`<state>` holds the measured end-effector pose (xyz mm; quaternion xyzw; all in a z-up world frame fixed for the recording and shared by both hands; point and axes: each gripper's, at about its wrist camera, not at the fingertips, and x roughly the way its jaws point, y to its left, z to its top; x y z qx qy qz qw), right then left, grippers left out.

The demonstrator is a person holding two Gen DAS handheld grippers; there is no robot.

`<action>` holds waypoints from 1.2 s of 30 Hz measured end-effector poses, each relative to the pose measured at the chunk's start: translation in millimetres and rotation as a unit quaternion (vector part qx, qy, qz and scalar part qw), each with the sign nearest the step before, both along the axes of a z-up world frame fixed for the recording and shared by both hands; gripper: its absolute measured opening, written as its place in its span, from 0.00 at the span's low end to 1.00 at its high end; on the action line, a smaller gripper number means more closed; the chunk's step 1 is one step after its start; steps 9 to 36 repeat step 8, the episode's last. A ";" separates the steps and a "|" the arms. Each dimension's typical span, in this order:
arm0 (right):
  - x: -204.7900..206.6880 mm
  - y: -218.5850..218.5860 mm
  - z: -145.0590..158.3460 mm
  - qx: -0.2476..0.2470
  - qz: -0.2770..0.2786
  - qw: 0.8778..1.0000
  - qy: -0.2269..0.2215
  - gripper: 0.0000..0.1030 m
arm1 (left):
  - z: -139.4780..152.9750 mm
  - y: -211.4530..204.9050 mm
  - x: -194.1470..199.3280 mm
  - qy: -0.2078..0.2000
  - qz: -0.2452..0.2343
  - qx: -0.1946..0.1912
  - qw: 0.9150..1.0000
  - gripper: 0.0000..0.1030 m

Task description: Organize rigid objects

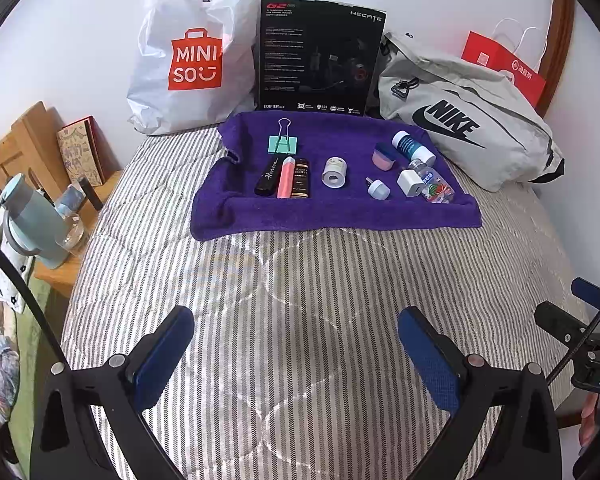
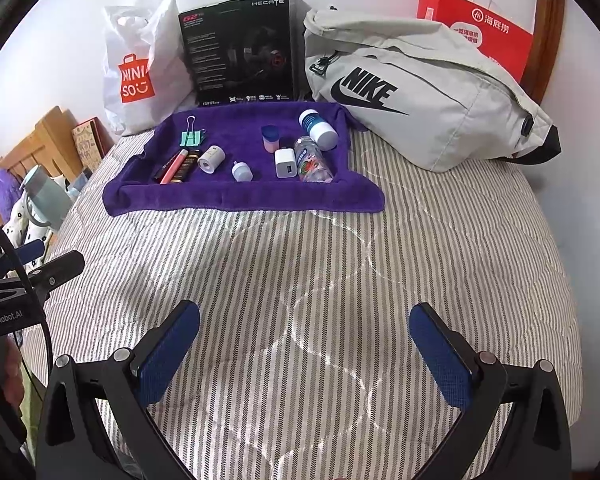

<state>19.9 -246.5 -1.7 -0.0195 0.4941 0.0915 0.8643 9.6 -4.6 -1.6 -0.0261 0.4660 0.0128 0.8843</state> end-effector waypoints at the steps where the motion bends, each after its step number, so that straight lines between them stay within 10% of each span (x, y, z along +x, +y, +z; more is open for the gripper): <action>1: 0.2 -0.4 0.1 0.001 0.000 1.000 0.000 1.00 | 0.0 -0.7 0.1 0.000 0.000 0.002 1.000 1.00; 36: -0.2 -2.7 1.6 0.004 -0.003 1.000 -0.002 1.00 | 0.8 -2.0 0.8 -0.002 0.003 0.005 1.000 1.00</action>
